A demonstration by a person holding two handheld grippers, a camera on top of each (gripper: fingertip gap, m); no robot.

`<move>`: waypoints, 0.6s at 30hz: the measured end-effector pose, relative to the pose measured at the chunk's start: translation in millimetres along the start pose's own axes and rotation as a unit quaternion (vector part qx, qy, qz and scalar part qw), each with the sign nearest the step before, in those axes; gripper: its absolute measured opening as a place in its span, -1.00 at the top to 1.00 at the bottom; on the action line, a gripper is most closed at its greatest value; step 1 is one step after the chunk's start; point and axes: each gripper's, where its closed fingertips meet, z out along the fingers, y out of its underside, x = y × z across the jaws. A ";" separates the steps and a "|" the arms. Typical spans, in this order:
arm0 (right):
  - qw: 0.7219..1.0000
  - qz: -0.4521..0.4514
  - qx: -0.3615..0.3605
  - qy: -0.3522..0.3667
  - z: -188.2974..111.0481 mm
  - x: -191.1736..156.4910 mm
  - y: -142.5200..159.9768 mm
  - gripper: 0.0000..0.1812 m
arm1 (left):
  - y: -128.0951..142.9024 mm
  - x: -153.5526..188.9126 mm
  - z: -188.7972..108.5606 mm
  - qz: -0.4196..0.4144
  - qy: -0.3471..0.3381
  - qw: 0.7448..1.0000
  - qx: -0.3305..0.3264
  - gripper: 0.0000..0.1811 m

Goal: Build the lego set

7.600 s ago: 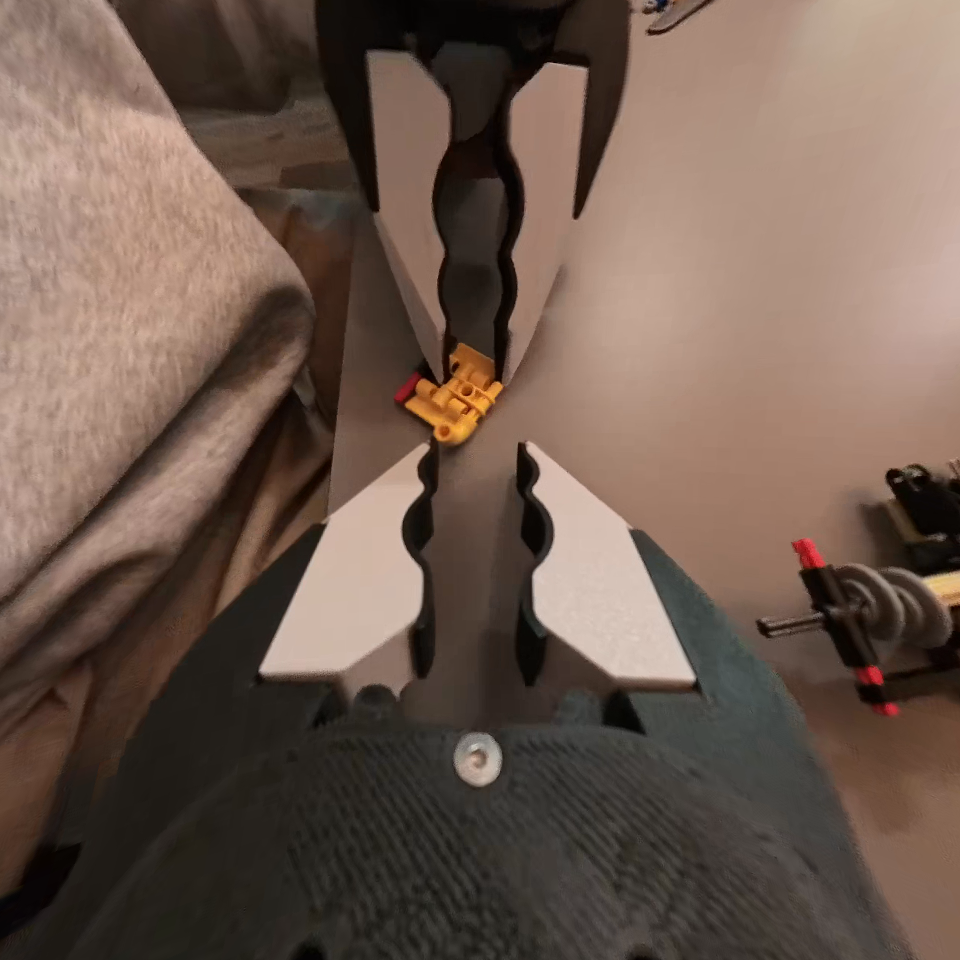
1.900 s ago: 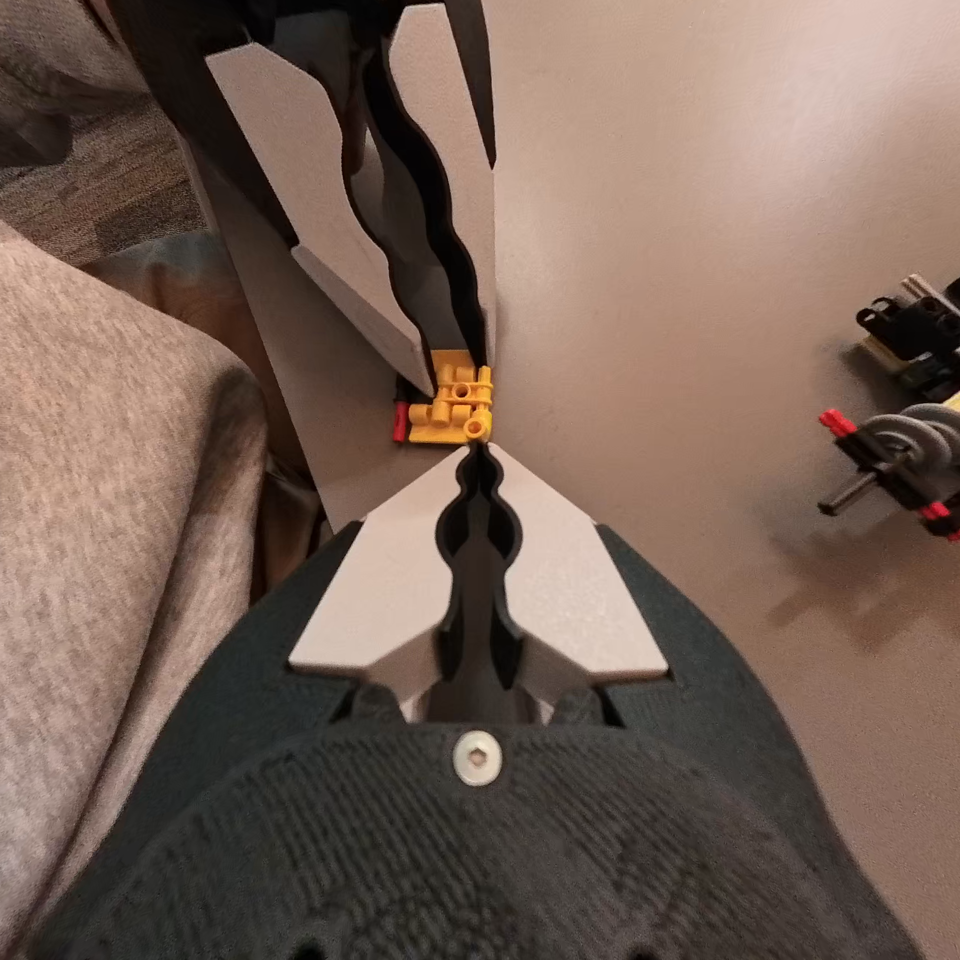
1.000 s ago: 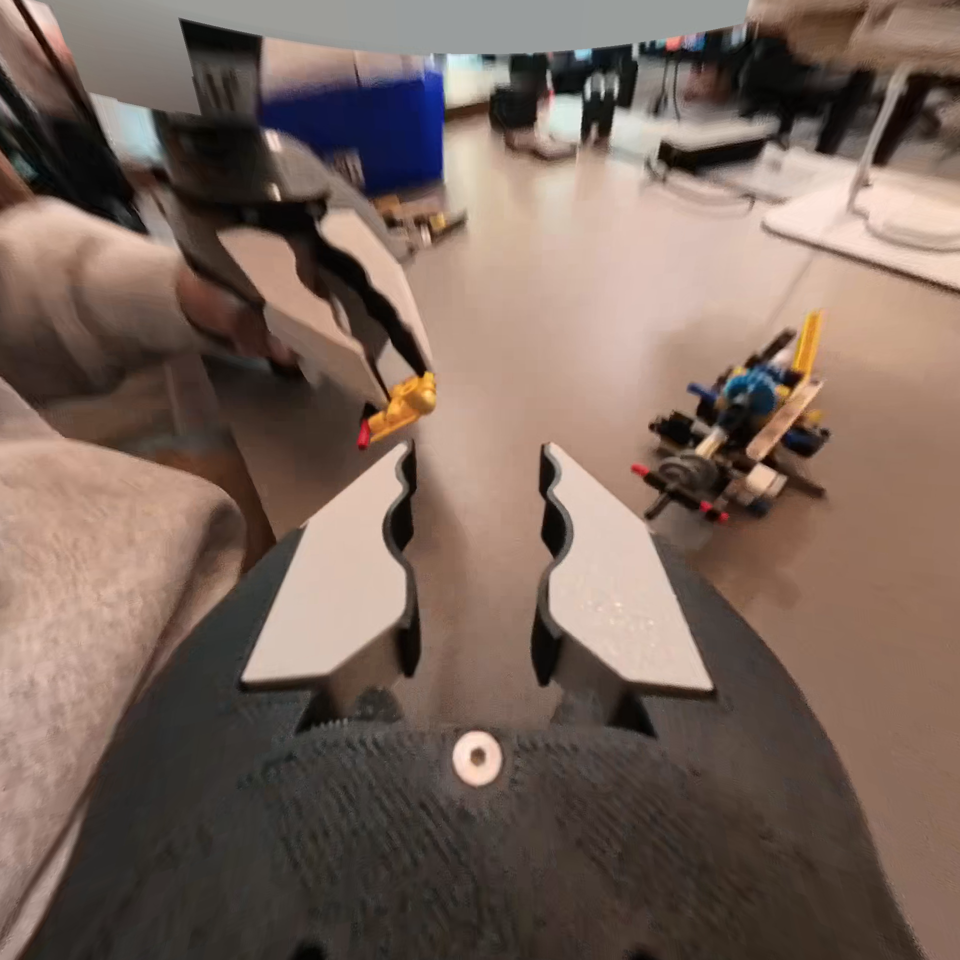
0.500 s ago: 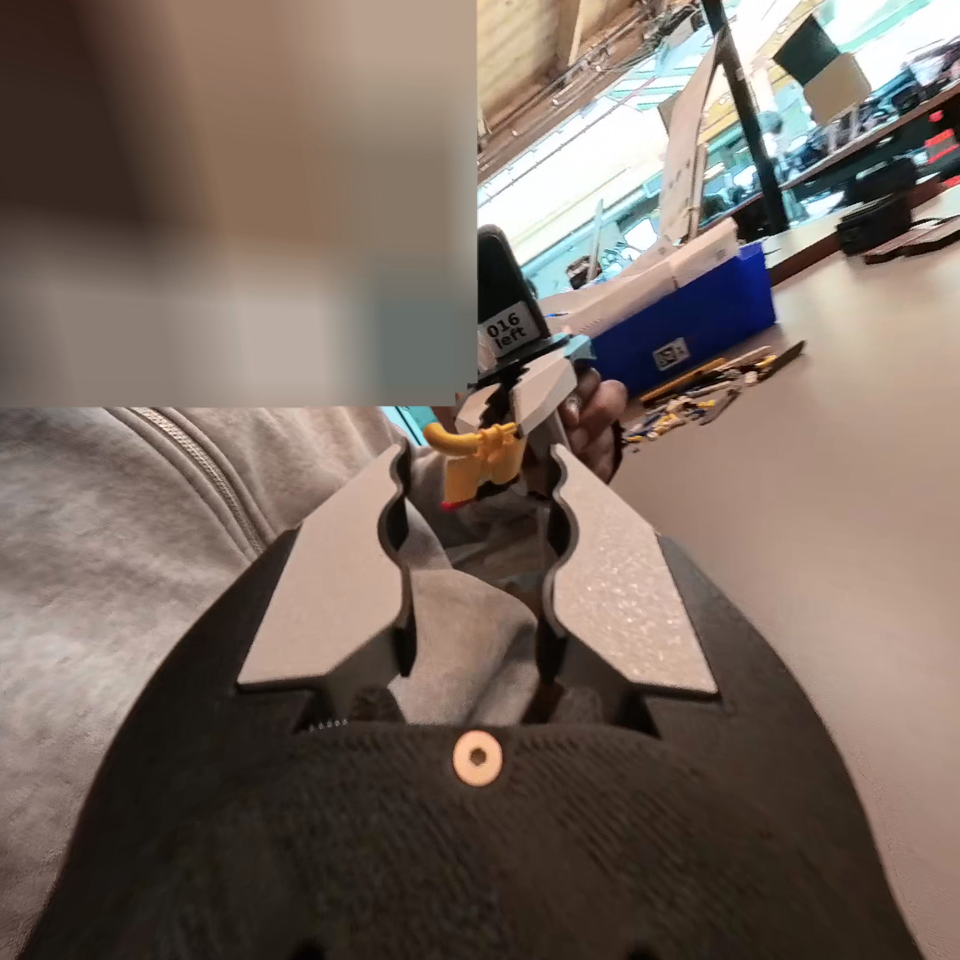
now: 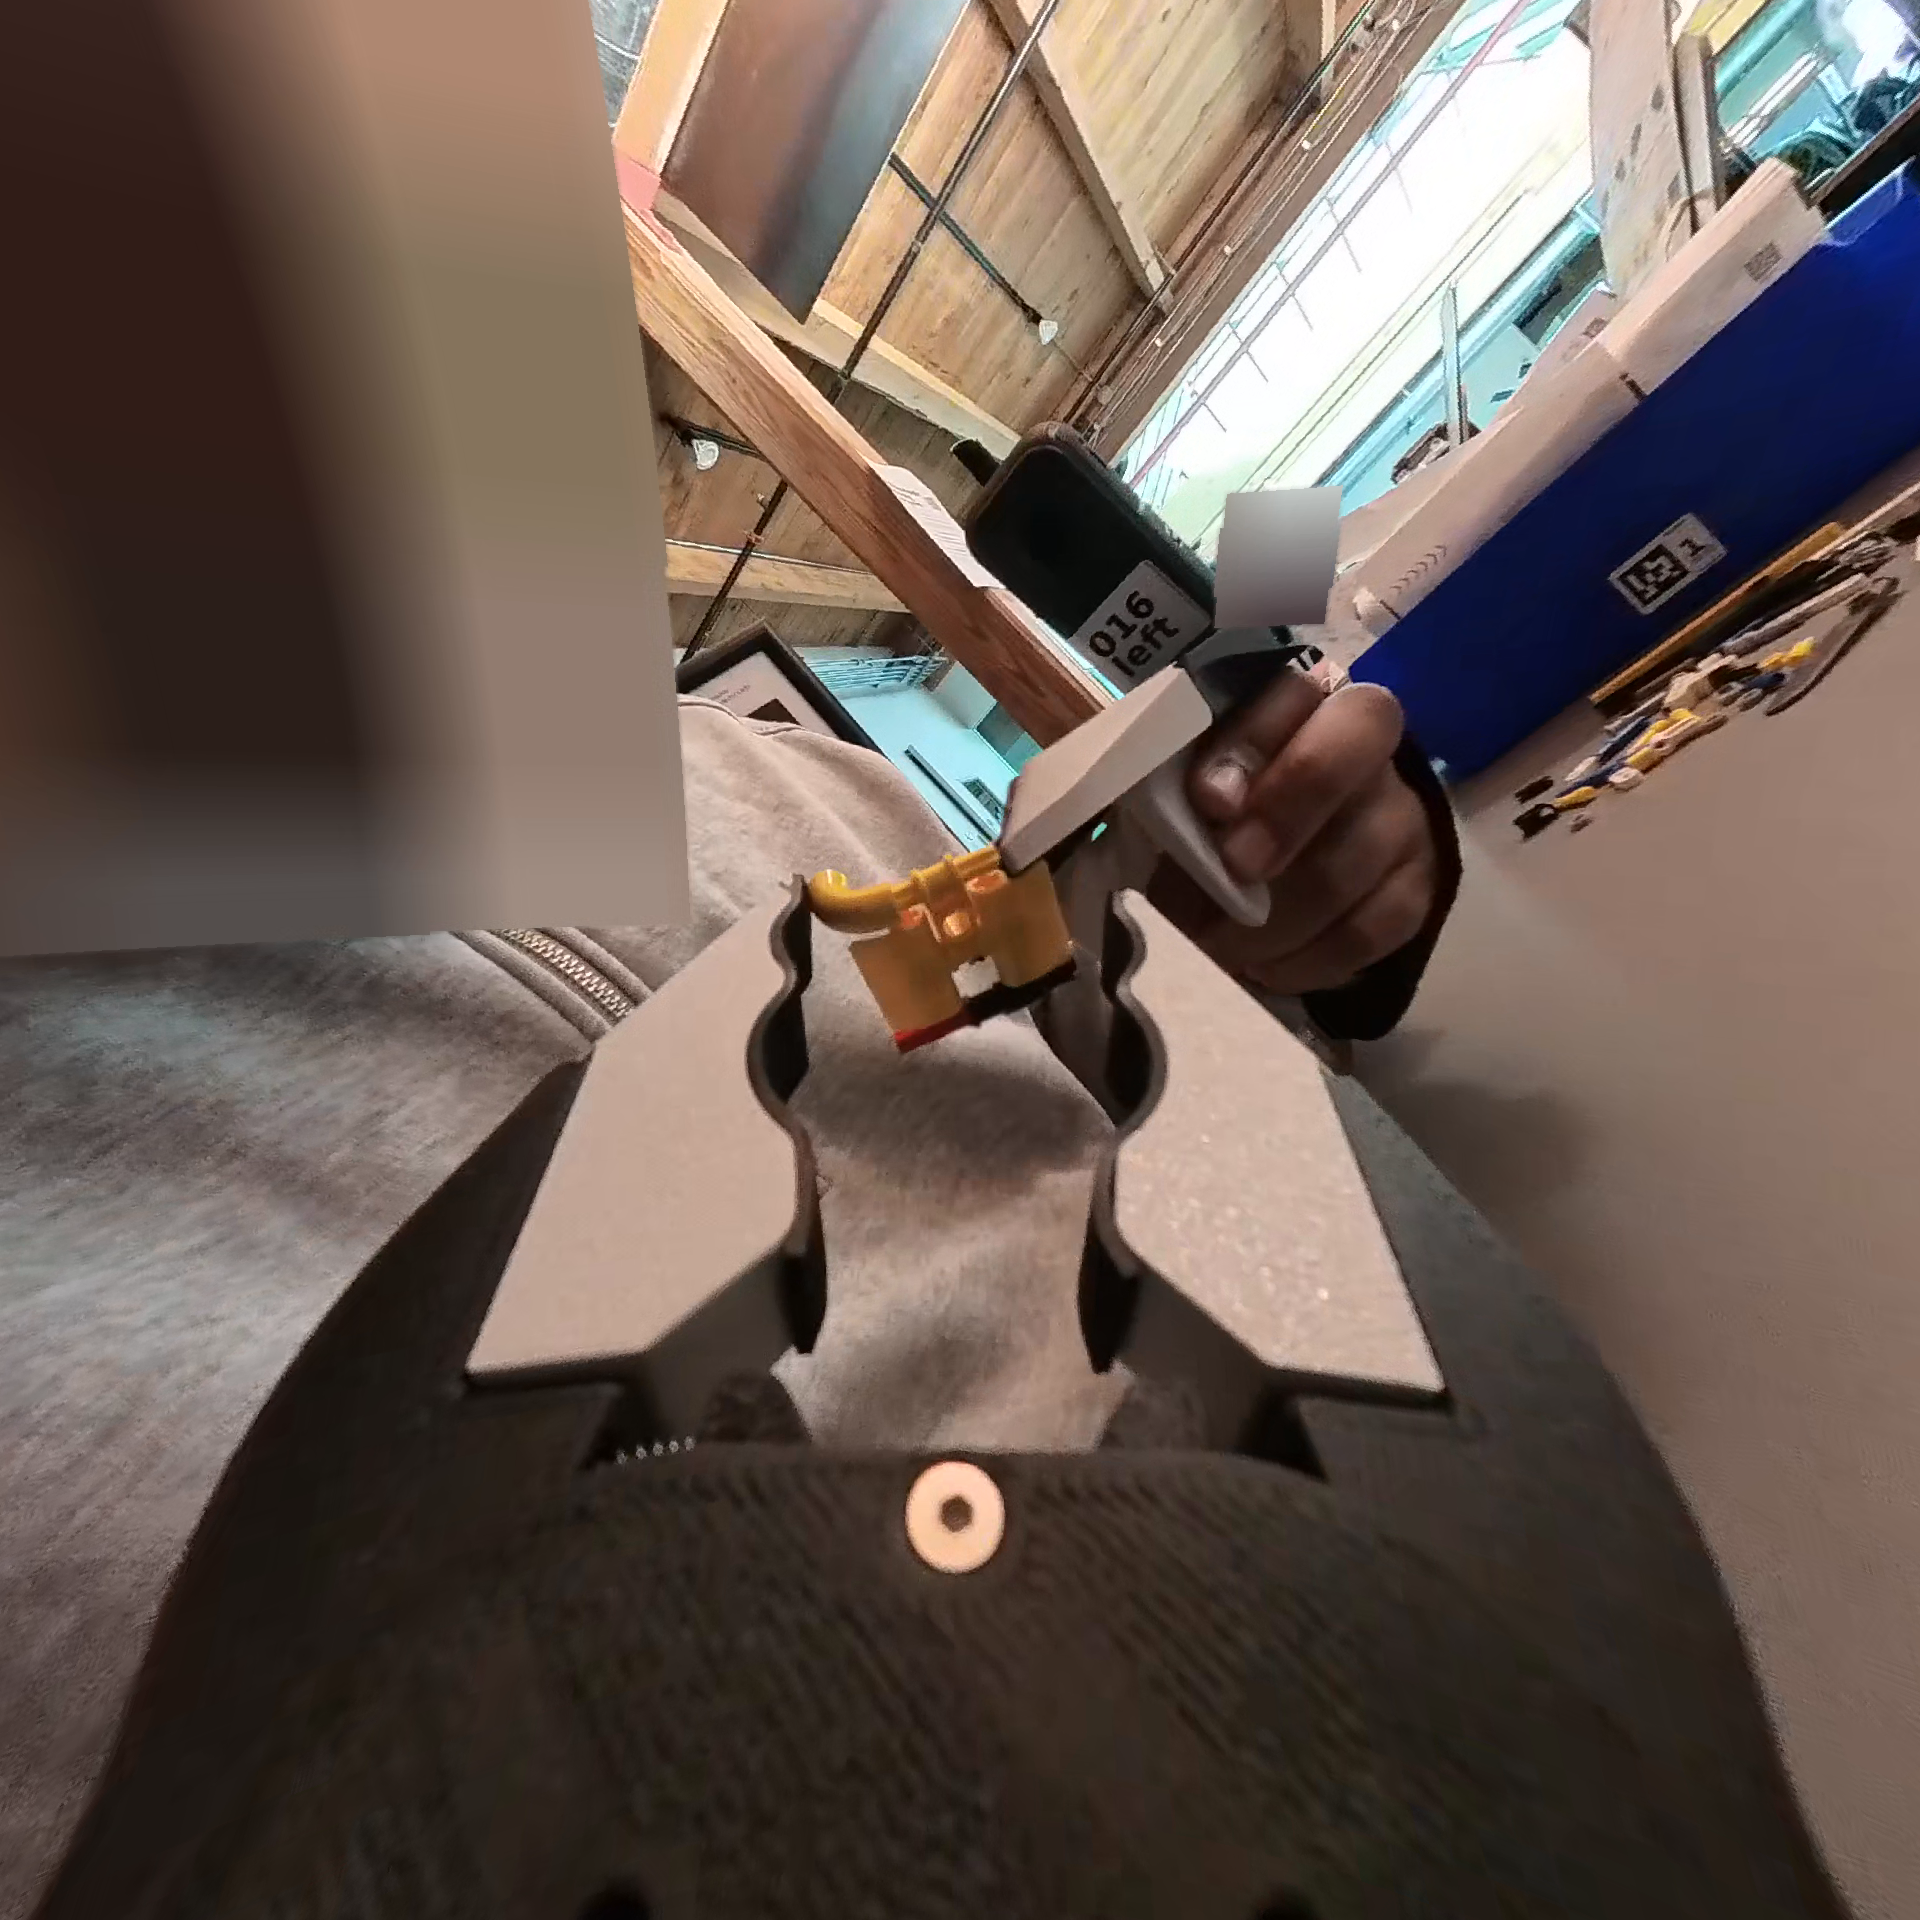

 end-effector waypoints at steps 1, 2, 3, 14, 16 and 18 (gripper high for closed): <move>1.000 -0.001 0.001 -0.001 0.3 -0.2 -0.2 0.41 | 0.2 -0.3 0.1 -0.001 -0.001 1.000 -0.001 0.85; 1.000 -0.001 0.001 -0.005 0.6 -1.2 -0.3 0.46 | 0.8 -0.8 0.3 0.000 -0.003 1.000 -0.002 0.85; 1.000 -0.001 0.001 -0.009 0.8 -2.3 -0.4 0.48 | 1.3 -0.8 0.5 0.000 -0.003 1.000 -0.004 0.85; 1.000 0.004 -0.007 -0.029 3.0 -7.0 1.6 0.50 | -0.4 5.1 1.9 -0.022 0.020 1.000 0.007 0.85; 1.000 0.003 -0.010 -0.029 3.2 -7.5 2.0 0.50 | -0.5 5.6 2.2 -0.025 0.022 0.999 0.008 0.85; 0.999 0.004 -0.013 -0.030 3.4 -7.7 2.6 0.50 | -0.3 6.3 2.4 -0.029 0.026 0.999 0.008 0.85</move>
